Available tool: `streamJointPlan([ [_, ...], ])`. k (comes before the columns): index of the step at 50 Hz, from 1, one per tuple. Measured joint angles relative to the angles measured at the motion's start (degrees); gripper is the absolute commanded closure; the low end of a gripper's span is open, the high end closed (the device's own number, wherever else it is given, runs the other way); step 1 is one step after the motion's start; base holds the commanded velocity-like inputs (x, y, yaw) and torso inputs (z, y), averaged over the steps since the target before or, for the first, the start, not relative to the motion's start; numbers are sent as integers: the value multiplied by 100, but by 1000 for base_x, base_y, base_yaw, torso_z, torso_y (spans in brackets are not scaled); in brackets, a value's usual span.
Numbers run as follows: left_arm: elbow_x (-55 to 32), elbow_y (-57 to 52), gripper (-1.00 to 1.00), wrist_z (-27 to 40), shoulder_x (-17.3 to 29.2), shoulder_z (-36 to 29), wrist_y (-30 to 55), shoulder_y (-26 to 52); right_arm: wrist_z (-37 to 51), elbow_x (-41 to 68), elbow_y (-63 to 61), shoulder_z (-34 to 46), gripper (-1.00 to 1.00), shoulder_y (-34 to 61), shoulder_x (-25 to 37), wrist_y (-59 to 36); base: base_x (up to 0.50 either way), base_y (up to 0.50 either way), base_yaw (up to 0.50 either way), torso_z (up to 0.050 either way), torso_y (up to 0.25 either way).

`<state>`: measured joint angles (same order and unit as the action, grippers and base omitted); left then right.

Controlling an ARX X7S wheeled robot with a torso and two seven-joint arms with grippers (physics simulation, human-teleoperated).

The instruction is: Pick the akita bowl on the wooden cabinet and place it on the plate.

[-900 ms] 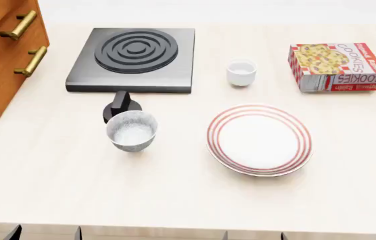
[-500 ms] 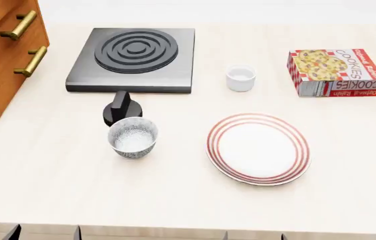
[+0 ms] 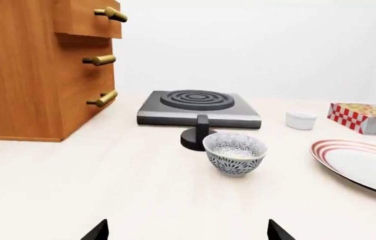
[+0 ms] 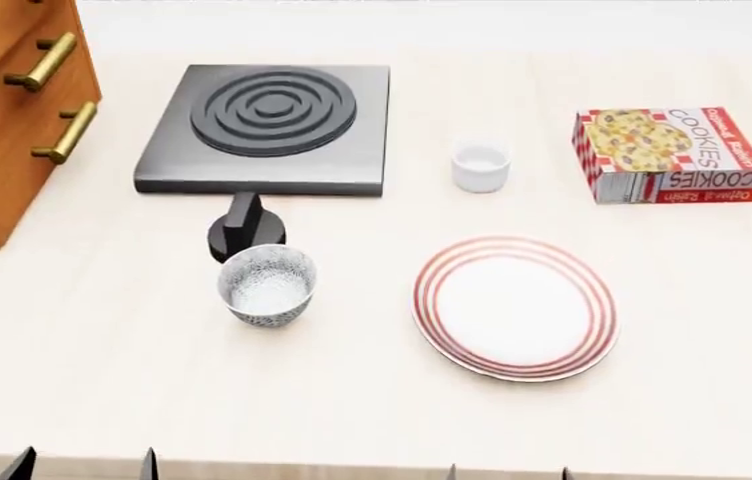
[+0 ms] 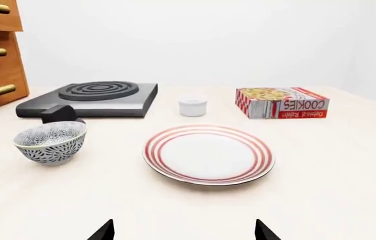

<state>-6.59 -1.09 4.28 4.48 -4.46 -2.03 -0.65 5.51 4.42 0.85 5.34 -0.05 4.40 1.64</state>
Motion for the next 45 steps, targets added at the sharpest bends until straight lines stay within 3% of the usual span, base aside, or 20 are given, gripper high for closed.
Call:
streamJointPlan([
  [30,-105,69,-100,231,186,-239,-144,40,249,190,-9,211,-100,48,174,-58,0,0,0,45,0],
  [40,-209,56,-100,271,229,-290,-118,42,341,185,-16,287,-100,67,233,-122,0,21,0,2,0],
  [45,-217,48,-100,302,242,-336,-96,44,395,171,-10,314,-100,78,268,-143,0,465,0,0,0],
])
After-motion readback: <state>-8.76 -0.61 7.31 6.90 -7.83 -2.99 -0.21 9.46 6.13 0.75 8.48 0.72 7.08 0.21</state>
